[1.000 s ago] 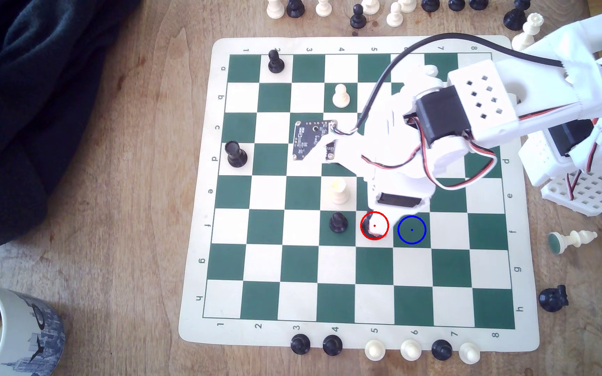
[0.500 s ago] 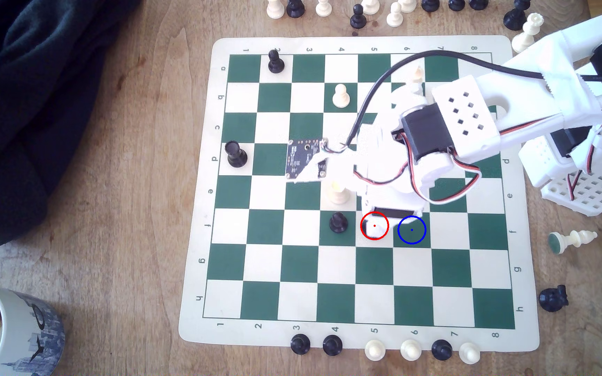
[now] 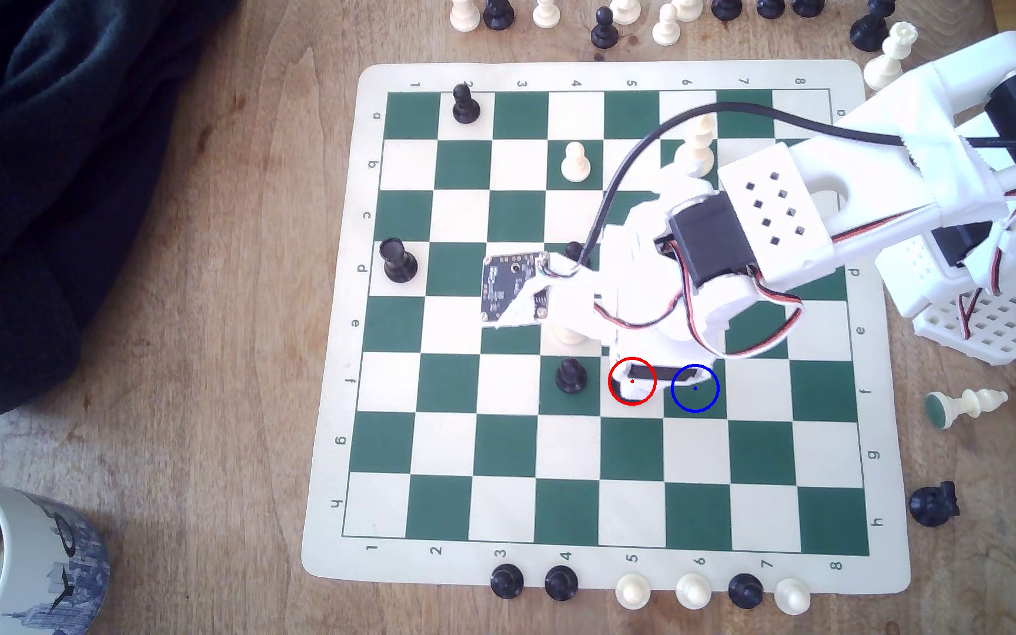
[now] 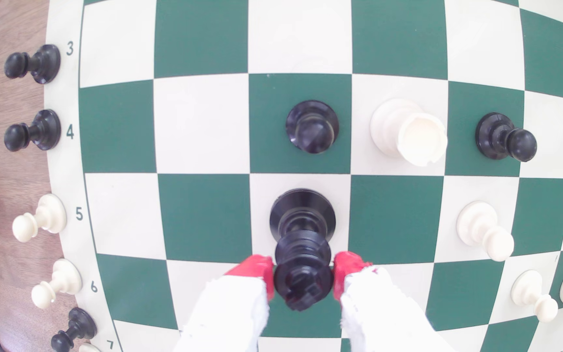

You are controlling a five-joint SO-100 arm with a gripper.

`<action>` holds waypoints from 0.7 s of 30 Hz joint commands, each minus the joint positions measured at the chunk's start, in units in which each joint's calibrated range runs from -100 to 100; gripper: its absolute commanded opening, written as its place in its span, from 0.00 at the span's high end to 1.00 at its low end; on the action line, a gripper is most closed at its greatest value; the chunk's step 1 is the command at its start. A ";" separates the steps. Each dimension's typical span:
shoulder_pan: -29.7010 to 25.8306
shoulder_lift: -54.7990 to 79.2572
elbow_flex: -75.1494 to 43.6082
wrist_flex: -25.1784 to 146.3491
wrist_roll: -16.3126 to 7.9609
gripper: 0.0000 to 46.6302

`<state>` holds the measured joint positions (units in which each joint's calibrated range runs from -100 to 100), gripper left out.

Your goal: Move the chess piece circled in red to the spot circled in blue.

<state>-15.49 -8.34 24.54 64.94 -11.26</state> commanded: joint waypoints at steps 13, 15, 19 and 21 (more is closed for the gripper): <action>-0.12 -6.60 -6.13 1.97 -0.24 0.99; -0.12 -8.81 -6.13 2.79 -0.29 0.99; -0.12 -14.24 -5.23 4.35 -0.34 0.99; -0.74 -17.55 -2.14 4.59 -0.34 0.99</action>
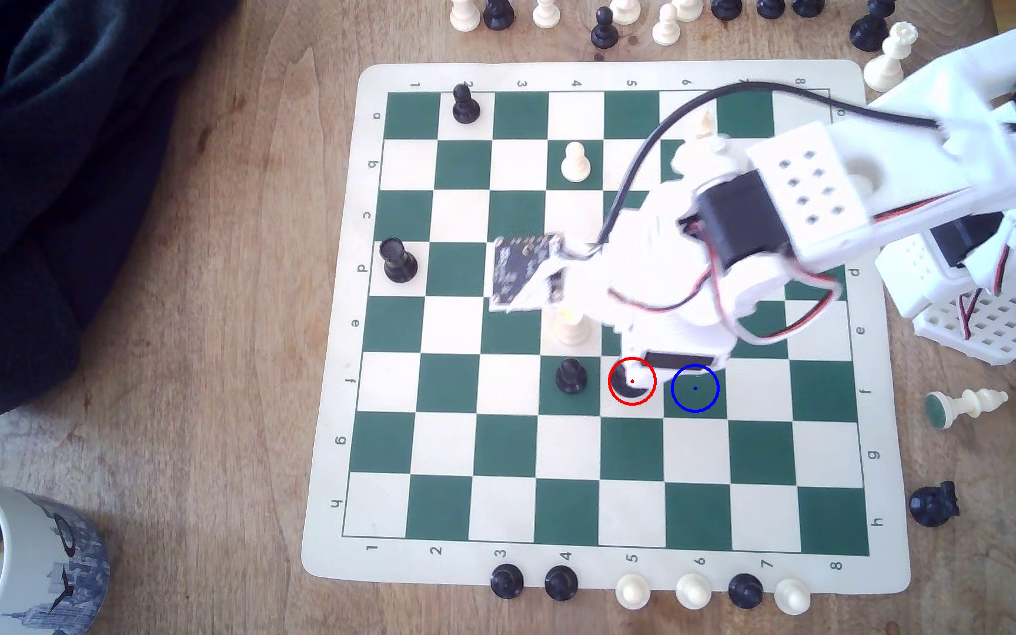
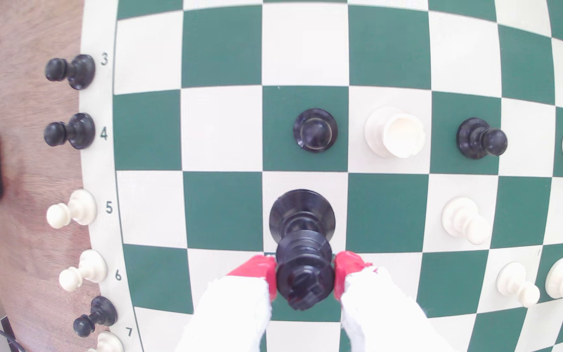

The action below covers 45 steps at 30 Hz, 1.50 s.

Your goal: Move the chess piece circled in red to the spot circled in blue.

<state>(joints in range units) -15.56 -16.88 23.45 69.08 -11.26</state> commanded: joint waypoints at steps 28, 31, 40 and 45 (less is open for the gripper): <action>-4.89 -13.76 22.33 -7.66 -1.81 0.99; -4.74 -13.51 22.33 -7.66 -1.56 0.99; -4.27 -12.83 21.61 -5.53 -0.88 0.99; -4.19 -12.15 21.61 -5.45 -0.73 0.99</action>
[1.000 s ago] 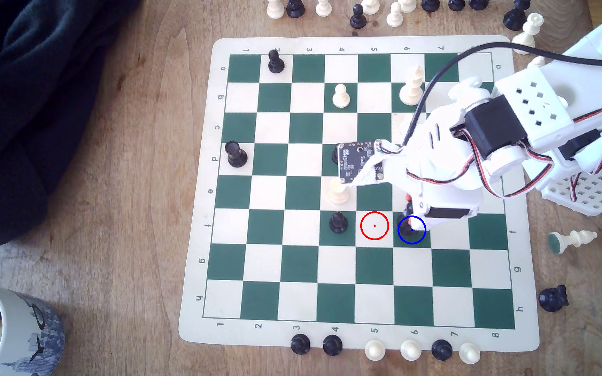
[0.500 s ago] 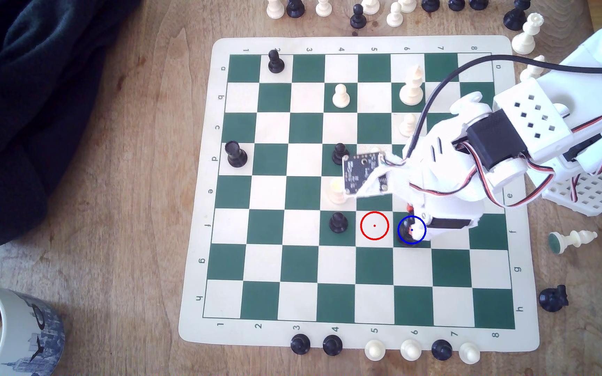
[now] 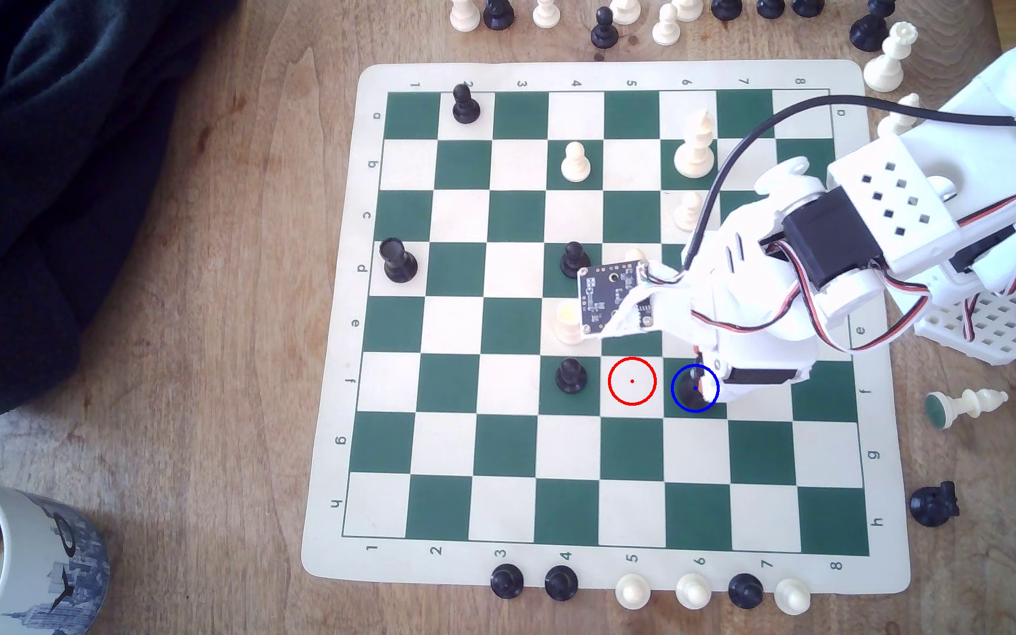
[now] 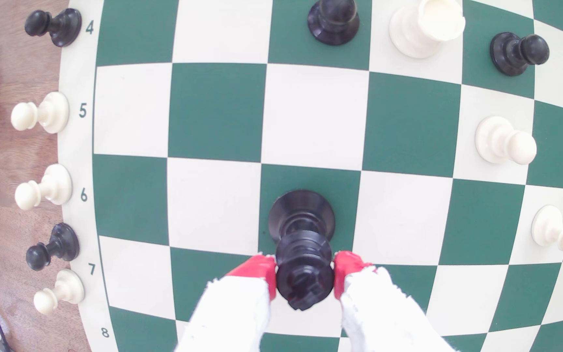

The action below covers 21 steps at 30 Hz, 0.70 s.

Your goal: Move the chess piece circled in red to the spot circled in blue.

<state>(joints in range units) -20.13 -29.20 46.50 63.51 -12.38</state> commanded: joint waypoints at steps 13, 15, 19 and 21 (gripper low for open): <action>2.10 1.02 -1.17 -0.61 1.03 0.99; 1.79 1.02 -1.08 -0.69 1.03 0.99; 1.24 0.76 -1.08 -0.69 0.78 0.83; 1.01 0.42 -1.17 -0.52 0.73 0.67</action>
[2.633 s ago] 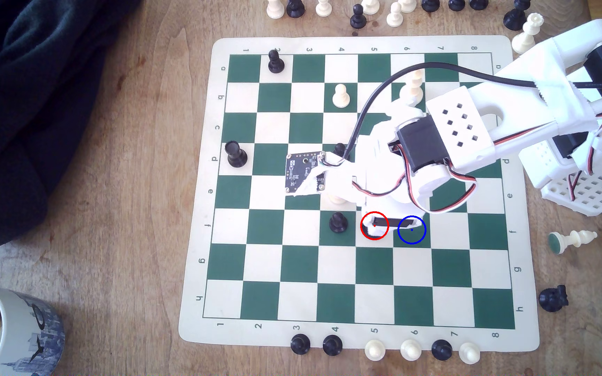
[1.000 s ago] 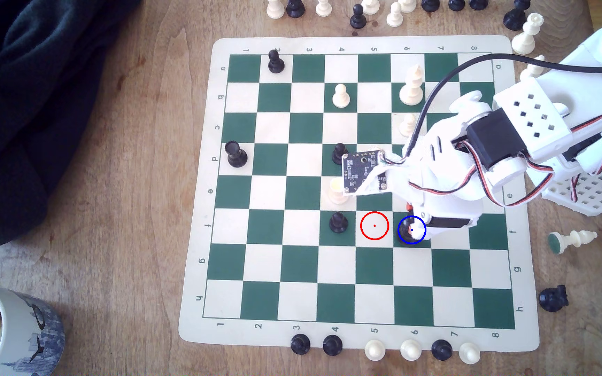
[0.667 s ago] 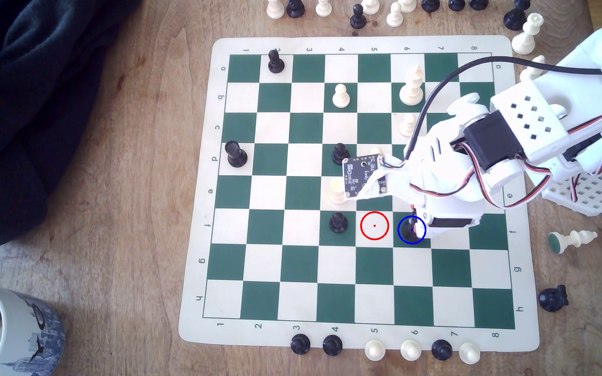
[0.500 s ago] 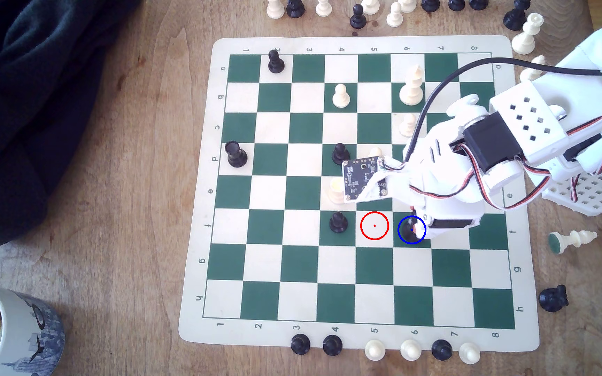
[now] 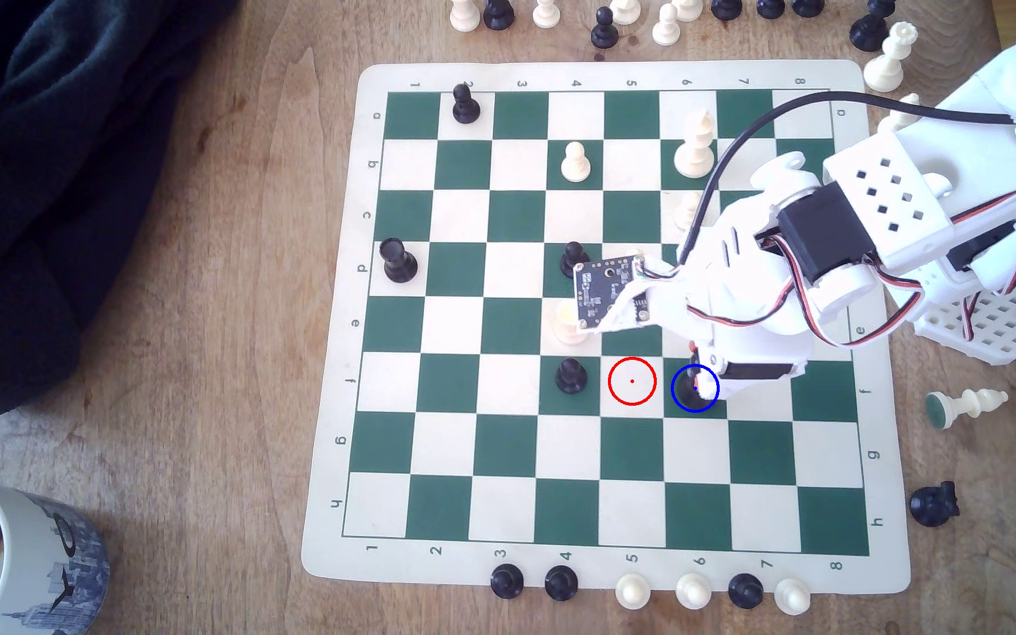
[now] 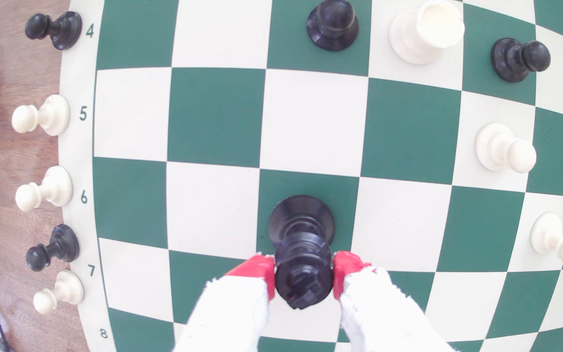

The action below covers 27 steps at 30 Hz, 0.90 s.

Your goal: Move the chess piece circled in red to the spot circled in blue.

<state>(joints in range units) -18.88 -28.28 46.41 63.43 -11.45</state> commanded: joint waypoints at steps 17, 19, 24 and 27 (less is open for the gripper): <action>-3.14 -12.64 2.91 8.65 -0.73 0.43; -1.97 -17.73 6.72 10.78 -0.73 0.54; -0.01 -29.28 16.24 14.95 -0.54 0.74; 3.27 -37.34 20.95 14.54 -0.15 0.81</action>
<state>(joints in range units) -18.73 -55.76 64.57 78.33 -12.09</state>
